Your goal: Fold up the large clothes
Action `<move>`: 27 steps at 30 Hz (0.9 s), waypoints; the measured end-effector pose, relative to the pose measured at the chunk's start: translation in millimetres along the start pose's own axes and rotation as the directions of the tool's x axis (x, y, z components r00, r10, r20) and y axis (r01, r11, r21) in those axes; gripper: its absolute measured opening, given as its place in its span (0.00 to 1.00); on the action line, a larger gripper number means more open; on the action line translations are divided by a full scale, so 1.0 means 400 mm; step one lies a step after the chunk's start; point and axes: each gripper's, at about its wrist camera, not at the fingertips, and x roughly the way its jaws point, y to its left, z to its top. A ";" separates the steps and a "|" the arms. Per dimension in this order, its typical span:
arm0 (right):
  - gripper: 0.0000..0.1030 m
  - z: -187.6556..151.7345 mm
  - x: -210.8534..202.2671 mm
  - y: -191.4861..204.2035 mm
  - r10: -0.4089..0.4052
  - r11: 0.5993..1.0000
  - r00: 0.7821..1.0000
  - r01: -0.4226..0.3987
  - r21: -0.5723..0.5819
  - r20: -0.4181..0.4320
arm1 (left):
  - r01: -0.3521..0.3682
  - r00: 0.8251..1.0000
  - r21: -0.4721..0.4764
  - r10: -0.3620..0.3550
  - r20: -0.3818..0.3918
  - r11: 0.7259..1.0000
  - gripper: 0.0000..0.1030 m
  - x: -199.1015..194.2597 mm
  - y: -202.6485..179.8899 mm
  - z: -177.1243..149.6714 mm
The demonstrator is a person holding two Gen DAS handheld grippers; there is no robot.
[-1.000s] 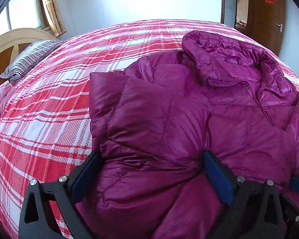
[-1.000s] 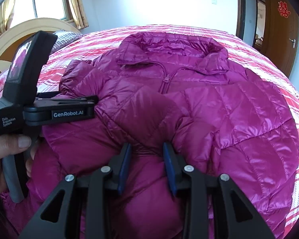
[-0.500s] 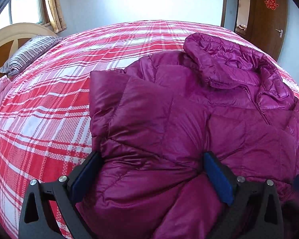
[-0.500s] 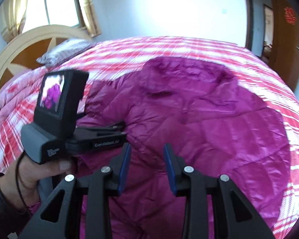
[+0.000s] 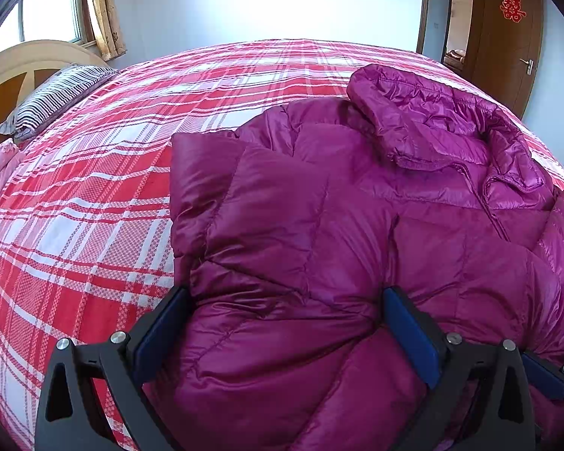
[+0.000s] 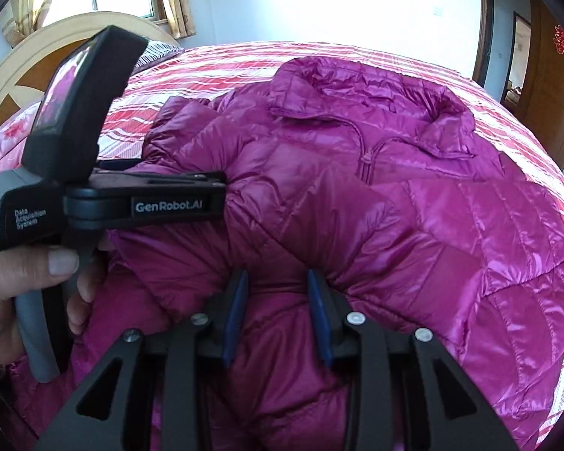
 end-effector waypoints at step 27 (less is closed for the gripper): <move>0.35 0.003 -0.001 0.007 -0.017 1.000 1.000 0.017 -0.011 0.010 | 0.005 0.975 0.047 -0.015 0.223 0.999 0.99 -0.137 -0.033 0.200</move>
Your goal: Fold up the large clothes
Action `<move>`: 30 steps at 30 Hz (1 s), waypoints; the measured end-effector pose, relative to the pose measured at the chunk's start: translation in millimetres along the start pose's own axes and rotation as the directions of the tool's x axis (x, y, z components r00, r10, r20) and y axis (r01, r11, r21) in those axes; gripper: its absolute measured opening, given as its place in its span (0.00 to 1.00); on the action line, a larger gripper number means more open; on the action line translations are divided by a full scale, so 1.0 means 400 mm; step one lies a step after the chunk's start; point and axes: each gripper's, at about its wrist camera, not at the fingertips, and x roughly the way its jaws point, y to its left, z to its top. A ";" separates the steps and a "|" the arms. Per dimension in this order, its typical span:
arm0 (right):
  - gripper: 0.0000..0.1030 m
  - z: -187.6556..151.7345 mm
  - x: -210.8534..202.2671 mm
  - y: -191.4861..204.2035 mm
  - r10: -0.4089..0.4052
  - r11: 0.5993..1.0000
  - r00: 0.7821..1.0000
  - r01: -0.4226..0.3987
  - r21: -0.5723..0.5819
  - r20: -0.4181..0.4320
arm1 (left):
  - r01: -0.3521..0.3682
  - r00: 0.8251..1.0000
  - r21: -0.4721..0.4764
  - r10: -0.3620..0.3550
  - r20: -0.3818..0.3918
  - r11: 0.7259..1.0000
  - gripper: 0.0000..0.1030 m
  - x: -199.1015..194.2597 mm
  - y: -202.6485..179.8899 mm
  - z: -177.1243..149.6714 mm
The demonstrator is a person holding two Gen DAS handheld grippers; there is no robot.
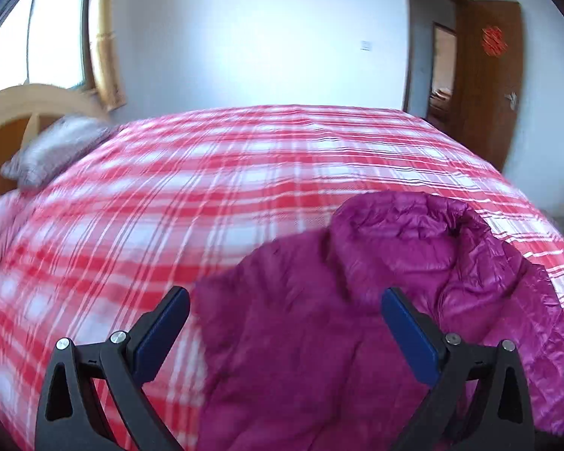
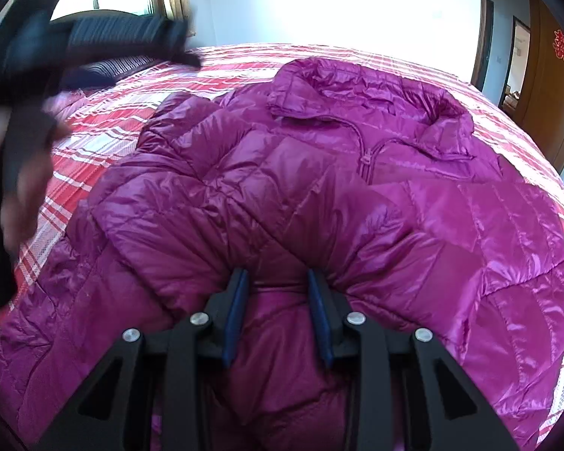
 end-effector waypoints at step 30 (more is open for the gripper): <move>0.71 0.481 0.043 -0.303 -0.063 0.974 0.995 0.077 -0.214 0.075 | 0.240 0.953 -0.190 -0.269 -0.143 0.952 0.53 0.287 -0.042 -0.048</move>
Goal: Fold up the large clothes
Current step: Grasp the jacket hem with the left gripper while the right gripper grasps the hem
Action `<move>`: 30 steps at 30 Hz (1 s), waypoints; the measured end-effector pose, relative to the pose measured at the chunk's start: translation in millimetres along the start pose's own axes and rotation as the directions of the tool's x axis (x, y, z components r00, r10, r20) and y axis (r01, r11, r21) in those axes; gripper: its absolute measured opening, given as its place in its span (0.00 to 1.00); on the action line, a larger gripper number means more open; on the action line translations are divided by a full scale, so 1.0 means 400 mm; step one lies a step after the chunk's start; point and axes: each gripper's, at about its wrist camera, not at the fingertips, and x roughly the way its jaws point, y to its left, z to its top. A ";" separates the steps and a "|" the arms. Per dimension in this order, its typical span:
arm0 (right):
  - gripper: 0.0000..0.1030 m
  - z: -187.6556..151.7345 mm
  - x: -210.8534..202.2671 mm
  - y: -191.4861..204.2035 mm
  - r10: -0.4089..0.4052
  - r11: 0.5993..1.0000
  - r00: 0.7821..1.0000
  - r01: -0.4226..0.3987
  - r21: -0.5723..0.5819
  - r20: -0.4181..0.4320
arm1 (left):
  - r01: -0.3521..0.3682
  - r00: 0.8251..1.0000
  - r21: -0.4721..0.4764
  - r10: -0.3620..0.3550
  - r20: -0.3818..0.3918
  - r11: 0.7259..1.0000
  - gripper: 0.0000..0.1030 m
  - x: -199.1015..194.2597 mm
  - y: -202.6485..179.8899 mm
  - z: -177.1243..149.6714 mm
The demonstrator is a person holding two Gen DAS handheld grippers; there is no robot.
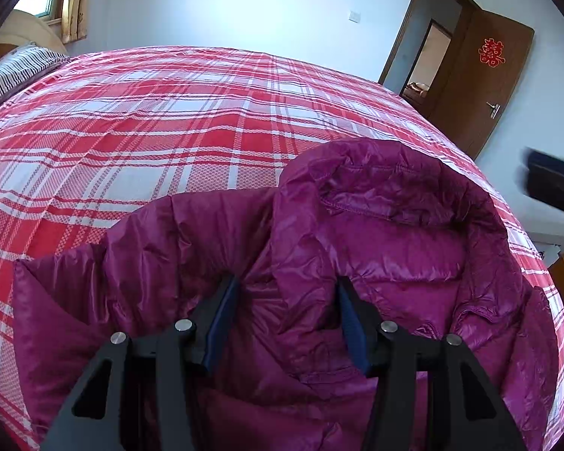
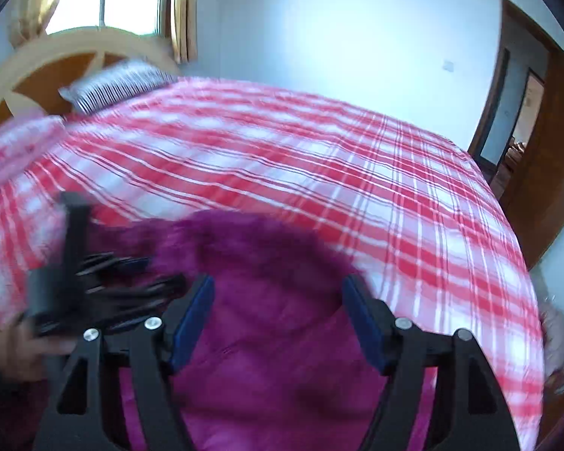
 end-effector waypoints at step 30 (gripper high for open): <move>0.11 -0.151 0.105 0.109 -0.117 0.923 0.993 0.102 -0.371 -0.018 | 0.010 0.971 -0.023 -0.004 0.237 1.000 0.59 -0.210 0.019 0.041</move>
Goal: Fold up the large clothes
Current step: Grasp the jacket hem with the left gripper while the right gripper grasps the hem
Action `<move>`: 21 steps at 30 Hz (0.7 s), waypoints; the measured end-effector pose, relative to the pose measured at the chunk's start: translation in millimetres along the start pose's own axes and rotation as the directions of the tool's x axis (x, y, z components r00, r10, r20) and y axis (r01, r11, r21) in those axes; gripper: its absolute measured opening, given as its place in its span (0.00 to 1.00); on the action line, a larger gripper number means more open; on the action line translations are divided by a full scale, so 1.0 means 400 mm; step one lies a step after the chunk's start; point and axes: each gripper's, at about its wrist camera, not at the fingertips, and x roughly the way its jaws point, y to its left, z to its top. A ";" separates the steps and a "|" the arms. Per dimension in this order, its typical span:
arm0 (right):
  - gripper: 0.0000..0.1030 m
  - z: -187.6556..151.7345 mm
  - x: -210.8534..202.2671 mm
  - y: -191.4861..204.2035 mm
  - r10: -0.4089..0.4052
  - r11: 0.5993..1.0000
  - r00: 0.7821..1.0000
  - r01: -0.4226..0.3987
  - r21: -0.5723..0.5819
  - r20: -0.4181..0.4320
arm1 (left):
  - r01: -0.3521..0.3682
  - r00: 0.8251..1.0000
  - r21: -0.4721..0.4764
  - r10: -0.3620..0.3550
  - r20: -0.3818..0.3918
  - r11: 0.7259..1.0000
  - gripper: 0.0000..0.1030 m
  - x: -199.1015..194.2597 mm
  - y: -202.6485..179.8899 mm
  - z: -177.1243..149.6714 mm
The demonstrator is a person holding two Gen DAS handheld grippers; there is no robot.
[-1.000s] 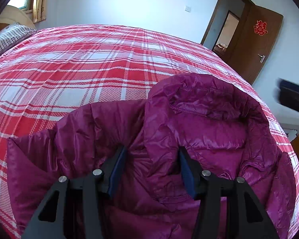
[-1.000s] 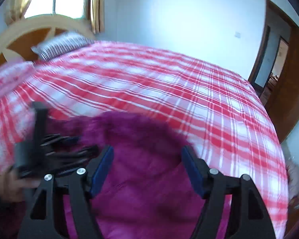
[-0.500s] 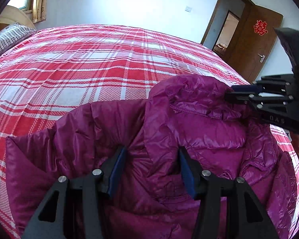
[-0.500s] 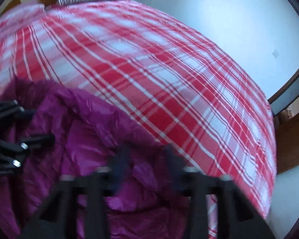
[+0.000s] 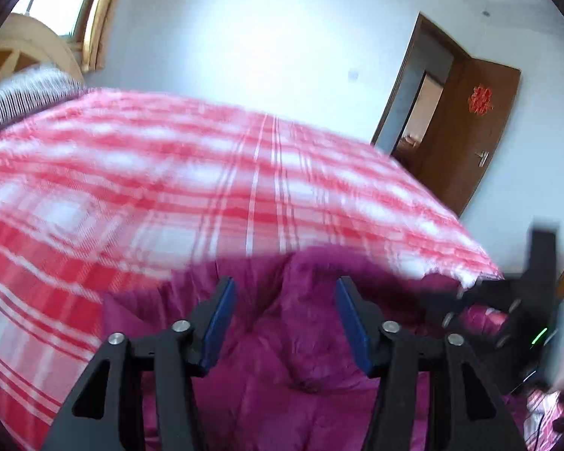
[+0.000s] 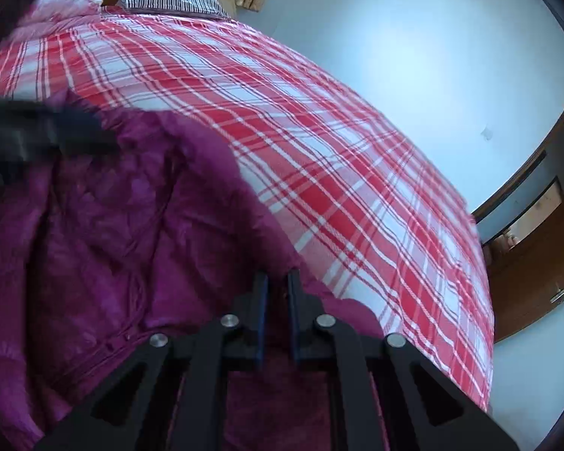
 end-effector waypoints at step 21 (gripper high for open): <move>0.29 -0.029 -0.077 -0.156 0.132 0.925 0.982 -0.172 0.340 0.136 | -0.191 0.937 0.311 0.267 -0.226 0.931 0.70 0.250 -0.073 -0.055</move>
